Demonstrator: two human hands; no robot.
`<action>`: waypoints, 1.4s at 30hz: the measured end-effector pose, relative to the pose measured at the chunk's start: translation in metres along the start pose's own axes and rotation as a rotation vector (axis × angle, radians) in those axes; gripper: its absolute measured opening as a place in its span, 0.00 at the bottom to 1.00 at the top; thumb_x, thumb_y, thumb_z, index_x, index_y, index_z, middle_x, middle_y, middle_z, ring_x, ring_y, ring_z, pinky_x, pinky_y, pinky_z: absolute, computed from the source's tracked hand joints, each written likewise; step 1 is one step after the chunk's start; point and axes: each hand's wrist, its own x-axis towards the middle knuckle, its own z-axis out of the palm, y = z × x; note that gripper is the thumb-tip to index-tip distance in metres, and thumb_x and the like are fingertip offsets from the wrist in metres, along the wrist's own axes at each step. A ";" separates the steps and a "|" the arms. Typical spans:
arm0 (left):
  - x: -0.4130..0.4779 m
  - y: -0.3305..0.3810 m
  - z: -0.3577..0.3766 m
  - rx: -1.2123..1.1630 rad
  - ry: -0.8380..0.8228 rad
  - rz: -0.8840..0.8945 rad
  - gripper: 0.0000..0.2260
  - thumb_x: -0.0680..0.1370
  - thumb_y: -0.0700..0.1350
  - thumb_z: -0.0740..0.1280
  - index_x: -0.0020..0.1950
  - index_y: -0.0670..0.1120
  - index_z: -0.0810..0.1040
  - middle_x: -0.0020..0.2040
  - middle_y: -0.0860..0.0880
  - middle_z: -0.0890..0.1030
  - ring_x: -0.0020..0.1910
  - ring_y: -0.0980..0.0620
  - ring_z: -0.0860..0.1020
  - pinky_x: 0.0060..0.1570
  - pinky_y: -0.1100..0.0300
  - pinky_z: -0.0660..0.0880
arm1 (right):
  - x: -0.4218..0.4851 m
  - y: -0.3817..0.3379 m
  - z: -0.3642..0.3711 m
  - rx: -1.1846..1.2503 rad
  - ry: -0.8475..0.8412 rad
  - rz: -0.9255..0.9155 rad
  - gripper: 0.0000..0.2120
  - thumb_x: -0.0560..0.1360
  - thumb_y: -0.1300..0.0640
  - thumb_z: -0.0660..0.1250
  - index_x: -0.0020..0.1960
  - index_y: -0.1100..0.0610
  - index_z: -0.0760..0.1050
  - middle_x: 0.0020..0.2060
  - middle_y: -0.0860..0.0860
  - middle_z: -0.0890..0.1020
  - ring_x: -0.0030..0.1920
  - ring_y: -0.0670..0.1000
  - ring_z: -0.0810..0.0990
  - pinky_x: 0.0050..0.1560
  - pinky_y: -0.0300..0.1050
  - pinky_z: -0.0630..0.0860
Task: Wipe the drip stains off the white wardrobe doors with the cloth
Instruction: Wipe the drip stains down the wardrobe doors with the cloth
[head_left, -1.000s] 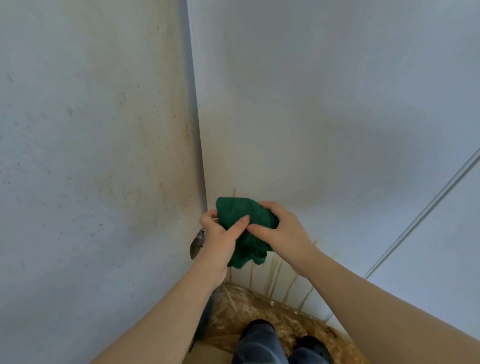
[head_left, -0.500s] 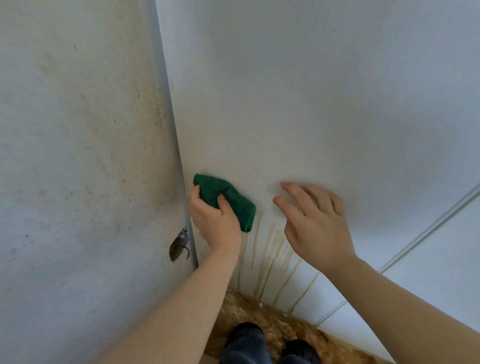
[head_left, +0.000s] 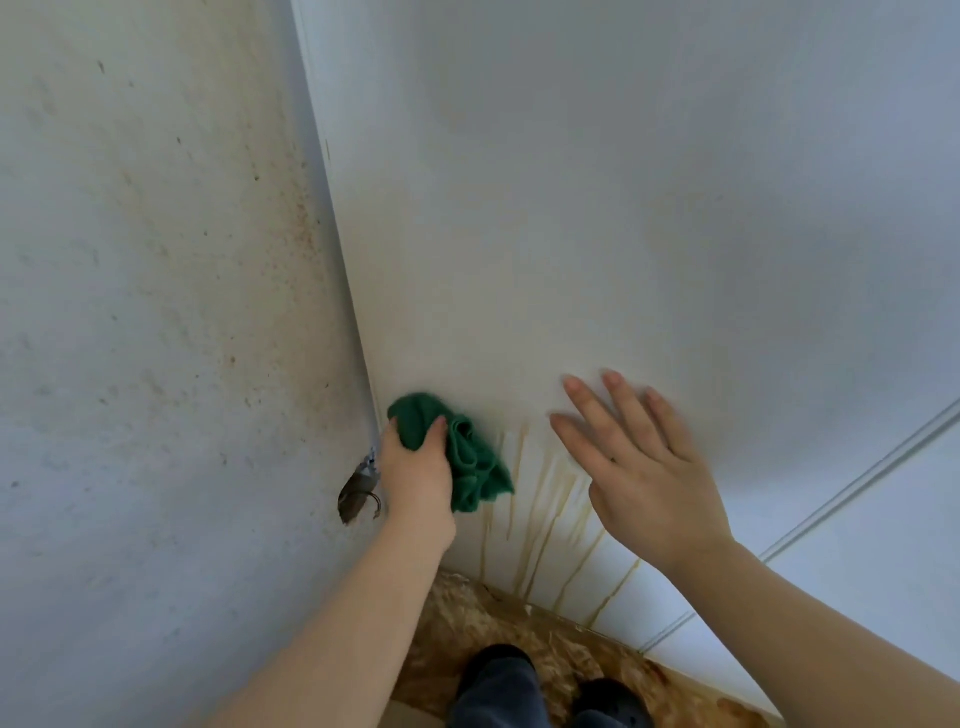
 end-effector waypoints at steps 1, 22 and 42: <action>-0.006 0.005 0.005 -0.035 -0.007 0.050 0.19 0.78 0.44 0.66 0.69 0.48 0.69 0.60 0.47 0.76 0.57 0.47 0.76 0.59 0.47 0.74 | 0.000 -0.001 0.001 0.001 0.002 0.000 0.24 0.71 0.65 0.55 0.65 0.56 0.74 0.72 0.53 0.62 0.75 0.56 0.51 0.75 0.52 0.45; -0.039 0.019 0.032 -0.343 -0.044 -0.133 0.17 0.77 0.34 0.65 0.56 0.55 0.69 0.53 0.49 0.76 0.47 0.49 0.77 0.43 0.53 0.78 | -0.002 0.013 -0.011 0.042 0.002 -0.044 0.22 0.71 0.64 0.54 0.62 0.59 0.76 0.69 0.55 0.70 0.71 0.56 0.62 0.73 0.52 0.52; 0.029 0.039 -0.016 0.185 0.223 0.297 0.18 0.79 0.38 0.62 0.69 0.47 0.71 0.63 0.47 0.76 0.60 0.48 0.75 0.64 0.53 0.71 | -0.001 -0.011 -0.006 0.106 -0.024 0.080 0.20 0.69 0.62 0.55 0.57 0.57 0.78 0.70 0.54 0.66 0.76 0.54 0.47 0.75 0.55 0.45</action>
